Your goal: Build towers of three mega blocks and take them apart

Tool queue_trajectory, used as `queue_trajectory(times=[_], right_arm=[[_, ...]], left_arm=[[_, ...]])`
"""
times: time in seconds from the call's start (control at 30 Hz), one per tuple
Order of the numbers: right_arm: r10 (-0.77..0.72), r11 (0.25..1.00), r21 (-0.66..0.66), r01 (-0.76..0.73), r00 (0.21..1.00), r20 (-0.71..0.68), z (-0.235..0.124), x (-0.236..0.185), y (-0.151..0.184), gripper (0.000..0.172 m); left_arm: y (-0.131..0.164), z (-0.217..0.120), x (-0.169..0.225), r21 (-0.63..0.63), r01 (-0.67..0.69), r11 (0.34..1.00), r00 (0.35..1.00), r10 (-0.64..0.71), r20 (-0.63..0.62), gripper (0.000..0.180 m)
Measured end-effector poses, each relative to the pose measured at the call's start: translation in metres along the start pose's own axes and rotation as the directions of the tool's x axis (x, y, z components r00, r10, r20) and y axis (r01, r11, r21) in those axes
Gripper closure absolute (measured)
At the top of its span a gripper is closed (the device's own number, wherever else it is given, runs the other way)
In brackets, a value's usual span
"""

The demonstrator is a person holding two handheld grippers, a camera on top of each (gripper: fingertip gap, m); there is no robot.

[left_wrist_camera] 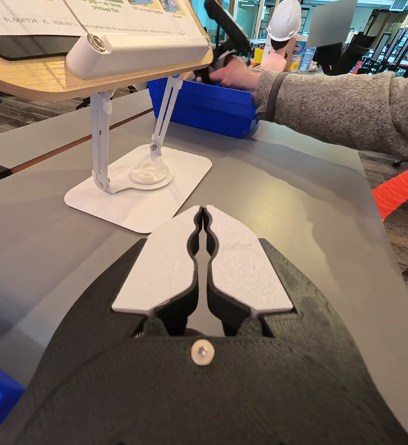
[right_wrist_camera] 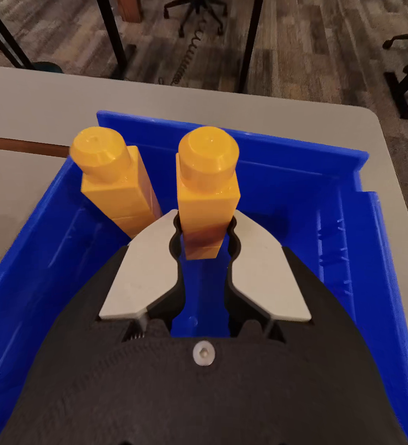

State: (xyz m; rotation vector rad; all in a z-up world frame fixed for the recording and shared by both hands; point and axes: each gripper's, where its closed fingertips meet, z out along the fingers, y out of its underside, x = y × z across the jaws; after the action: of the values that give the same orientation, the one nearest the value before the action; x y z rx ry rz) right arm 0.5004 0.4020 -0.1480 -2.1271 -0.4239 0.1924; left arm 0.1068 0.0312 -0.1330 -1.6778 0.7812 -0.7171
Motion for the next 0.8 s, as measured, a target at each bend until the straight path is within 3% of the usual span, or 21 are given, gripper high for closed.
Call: queue_trajectory(times=[0.07,0.33,0.57,0.7,0.8], right_arm=[[-0.014,1.0,-0.01,0.013,0.998,-0.053,0.005,0.006,0.004,0.134],[0.028,0.999,-0.032,-0.028,1.0,-0.014,0.008,-0.001,0.015,0.134],[0.126,0.992,-0.019,-0.125,0.991,0.039,-0.012,-0.005,0.016,0.114],[0.053,0.995,0.081,-0.056,0.998,0.037,-0.052,-0.019,0.002,0.127],[-0.047,0.981,0.191,0.034,0.997,0.065,-0.088,-0.046,-0.008,0.149]], left_arm=[[0.0,0.0,0.0,0.003,0.003,1.0,1.0,-0.003,-0.003,0.18],[-0.001,0.001,0.002,0.005,0.0,1.0,1.0,0.0,-0.014,0.18],[-0.002,-0.001,0.002,0.012,-0.018,1.0,1.0,0.018,0.001,0.18],[-0.006,-0.006,0.001,0.015,-0.047,0.999,0.999,0.046,0.02,0.18],[-0.01,-0.017,-0.002,-0.007,-0.081,0.997,0.995,0.082,0.065,0.174]])
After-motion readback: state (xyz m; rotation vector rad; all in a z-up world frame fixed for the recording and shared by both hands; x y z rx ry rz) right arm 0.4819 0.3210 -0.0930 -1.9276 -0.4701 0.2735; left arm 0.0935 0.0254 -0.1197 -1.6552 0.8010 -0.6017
